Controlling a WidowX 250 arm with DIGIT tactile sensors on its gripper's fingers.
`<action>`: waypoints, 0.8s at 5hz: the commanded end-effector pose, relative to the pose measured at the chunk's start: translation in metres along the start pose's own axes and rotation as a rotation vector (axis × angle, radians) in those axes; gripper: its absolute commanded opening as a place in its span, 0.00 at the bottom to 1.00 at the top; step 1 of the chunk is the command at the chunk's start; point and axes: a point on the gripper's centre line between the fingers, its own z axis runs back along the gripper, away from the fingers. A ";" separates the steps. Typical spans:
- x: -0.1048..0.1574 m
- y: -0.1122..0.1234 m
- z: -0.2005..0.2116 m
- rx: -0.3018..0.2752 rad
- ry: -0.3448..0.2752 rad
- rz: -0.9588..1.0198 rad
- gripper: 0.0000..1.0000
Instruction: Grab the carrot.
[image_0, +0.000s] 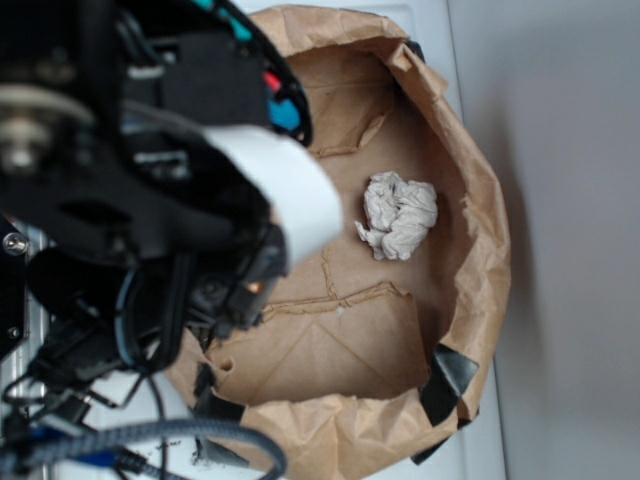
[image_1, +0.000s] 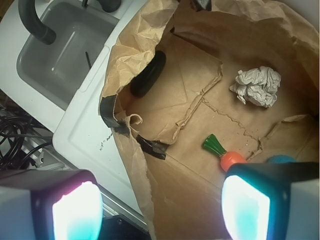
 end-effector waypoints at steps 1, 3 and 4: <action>0.023 0.034 -0.021 0.046 -0.011 -0.080 1.00; 0.025 0.052 -0.048 0.108 -0.023 -0.287 1.00; 0.018 0.049 -0.054 0.094 -0.060 -0.417 1.00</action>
